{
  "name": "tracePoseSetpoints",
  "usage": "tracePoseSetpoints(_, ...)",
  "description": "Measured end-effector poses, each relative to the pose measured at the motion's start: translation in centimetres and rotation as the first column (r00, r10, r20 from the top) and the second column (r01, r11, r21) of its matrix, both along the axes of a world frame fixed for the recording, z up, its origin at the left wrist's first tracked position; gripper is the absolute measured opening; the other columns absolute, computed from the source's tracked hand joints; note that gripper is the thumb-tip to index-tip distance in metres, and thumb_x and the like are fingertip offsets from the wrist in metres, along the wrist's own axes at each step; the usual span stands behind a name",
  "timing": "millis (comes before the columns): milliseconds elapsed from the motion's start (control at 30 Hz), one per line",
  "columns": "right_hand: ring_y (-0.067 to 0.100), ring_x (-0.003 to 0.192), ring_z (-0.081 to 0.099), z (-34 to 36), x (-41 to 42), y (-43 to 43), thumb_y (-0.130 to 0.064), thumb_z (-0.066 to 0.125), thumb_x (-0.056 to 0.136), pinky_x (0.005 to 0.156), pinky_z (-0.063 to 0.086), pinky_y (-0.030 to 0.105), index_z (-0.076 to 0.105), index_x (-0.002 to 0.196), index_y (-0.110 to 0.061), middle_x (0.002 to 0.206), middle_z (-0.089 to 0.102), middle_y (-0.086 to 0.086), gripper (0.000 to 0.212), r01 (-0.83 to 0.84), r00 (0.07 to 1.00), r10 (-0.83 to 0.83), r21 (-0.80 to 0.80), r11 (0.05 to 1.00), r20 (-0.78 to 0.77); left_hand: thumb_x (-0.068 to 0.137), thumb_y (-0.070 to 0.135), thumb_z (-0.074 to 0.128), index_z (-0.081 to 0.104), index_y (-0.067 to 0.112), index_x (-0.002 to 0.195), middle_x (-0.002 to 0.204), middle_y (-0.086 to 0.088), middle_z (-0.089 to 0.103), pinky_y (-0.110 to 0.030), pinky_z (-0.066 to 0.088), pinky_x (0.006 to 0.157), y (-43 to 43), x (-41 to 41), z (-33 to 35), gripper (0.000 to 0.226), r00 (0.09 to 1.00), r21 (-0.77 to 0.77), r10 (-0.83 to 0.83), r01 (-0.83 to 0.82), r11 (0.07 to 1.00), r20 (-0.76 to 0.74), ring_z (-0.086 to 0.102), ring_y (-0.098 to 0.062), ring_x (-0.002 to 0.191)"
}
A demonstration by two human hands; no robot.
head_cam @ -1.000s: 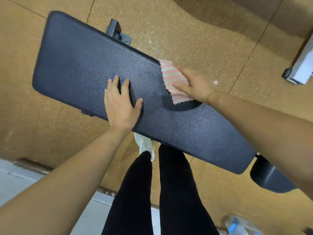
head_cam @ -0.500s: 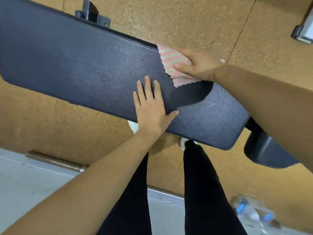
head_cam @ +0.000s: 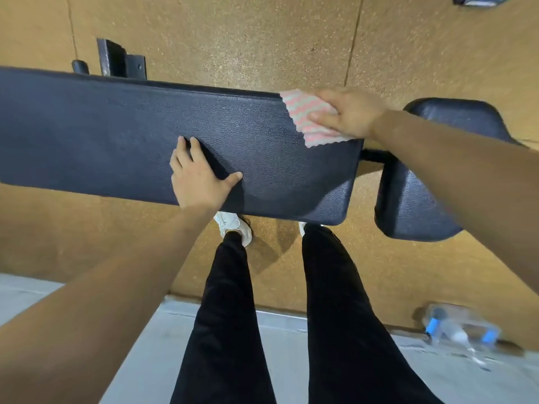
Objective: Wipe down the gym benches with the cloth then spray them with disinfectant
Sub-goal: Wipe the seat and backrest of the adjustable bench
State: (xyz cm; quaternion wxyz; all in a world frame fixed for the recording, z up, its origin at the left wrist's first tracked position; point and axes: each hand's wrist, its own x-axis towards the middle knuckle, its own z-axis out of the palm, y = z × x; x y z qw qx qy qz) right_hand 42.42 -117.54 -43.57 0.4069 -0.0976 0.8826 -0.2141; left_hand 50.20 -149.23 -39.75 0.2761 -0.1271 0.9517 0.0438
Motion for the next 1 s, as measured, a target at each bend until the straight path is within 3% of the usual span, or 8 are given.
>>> tracePoseSetpoints(200,0.031,0.144,0.035,-1.0,4.9,0.9,-0.05,0.054,0.1,0.12,0.027,0.038,0.029,0.159,-0.031,0.157,0.033,0.011,0.066,0.496,0.867,-0.498,-0.154,0.855,0.022,0.084,0.047,0.078,0.032,0.013,0.156,0.162,-0.015,0.029,-0.052,0.04,0.112,2.8,2.4,0.7,0.092,0.957,0.054,-0.291,0.291,0.955,-0.007,0.031,-0.039,0.144)
tracePoseSetpoints(333,0.025,0.152,0.021,-1.1,9.8,-0.7,-0.03,0.059,0.101,0.118,0.017,0.026,-0.001,0.162,-0.024,0.167,0.014,0.011,0.086,0.735,0.667,-0.741,-0.238,0.635,0.08,0.085,0.048,0.077,0.025,0.011,0.16,0.165,-0.018,0.021,-0.05,0.033,0.12,4.6,4.6,0.1,0.098,0.966,0.091,-0.256,0.253,0.963,0.02,0.024,-0.042,0.148)
tracePoseSetpoints(433,0.018,0.145,0.033,-0.9,14.4,-1.8,-0.012,0.056,0.1,0.113,0.031,0.013,-0.015,0.159,-0.021,0.163,0.025,0.005,0.093,0.798,0.589,-0.776,-0.316,0.514,0.226,0.086,0.049,0.074,0.022,0.01,0.161,0.166,-0.022,0.018,-0.051,0.027,0.122,4.8,5.4,-0.4,0.099,0.957,0.088,-0.288,0.284,0.955,0.027,0.02,-0.045,0.15)
tracePoseSetpoints(667,0.012,0.124,0.058,-0.5,22.4,-4.9,-0.028,0.058,0.089,0.11,0.047,0.043,0.025,0.151,-0.02,0.131,0.057,-0.002,0.071,0.903,0.414,-0.85,-0.267,0.337,0.325,0.089,0.046,0.072,0.024,0.014,0.161,0.167,-0.02,0.018,-0.051,0.029,0.121,2.0,6.4,-1.0,0.092,0.906,0.115,-0.422,0.422,0.899,-0.027,0.018,-0.044,0.152)
tracePoseSetpoints(733,0.01,0.119,0.062,-0.3,23.0,-6.1,-0.027,0.062,0.091,0.103,0.053,0.043,0.037,0.143,-0.02,0.126,0.062,-0.001,0.059,0.946,0.298,-0.906,-0.219,0.239,0.301,0.09,0.043,0.072,0.025,0.014,0.161,0.168,-0.019,0.017,-0.051,0.029,0.121,1.4,6.5,-1.1,0.09,0.9,0.145,-0.435,0.435,0.889,-0.034,0.016,-0.043,0.153)
tracePoseSetpoints(833,-0.015,0.103,0.061,0.2,23.2,-8.5,-0.006,0.06,0.098,0.089,0.048,0.009,0.044,0.136,-0.014,0.12,0.062,-0.002,0.043,0.982,0.151,-0.972,-0.141,0.127,0.18,0.089,0.037,0.073,0.03,0.014,0.159,0.167,-0.019,0.02,-0.051,0.027,0.124,0.9,6.7,-1.3,0.086,0.907,0.2,-0.418,0.418,0.886,-0.043,0.016,-0.042,0.153)
tracePoseSetpoints(933,0.02,0.117,0.065,0.9,22.8,-10.8,-0.016,0.067,0.092,0.097,0.051,0.036,0.044,0.141,-0.017,0.132,0.063,0.011,0.055,0.997,-0.036,-0.985,-0.058,-0.046,0.17,0.086,0.036,0.072,0.046,0.013,0.15,0.16,-0.019,0.033,-0.051,0.031,0.12,1.2,7.7,-0.8,0.073,0.924,0.208,-0.372,0.383,0.9,-0.092,0.025,-0.044,0.148)
tracePoseSetpoints(1000,0.021,0.118,0.064,0.9,22.2,-11.4,-0.017,0.07,0.091,0.101,0.053,0.04,0.043,0.142,-0.022,0.13,0.062,0.004,0.058,0.965,-0.257,-0.903,0.042,-0.258,0.344,0.085,0.035,0.072,0.058,0.014,0.138,0.146,-0.015,0.048,-0.047,0.038,0.112,1.7,9.5,-0.3,0.059,0.939,0.238,-0.315,0.341,0.909,-0.141,0.039,-0.04,0.135)
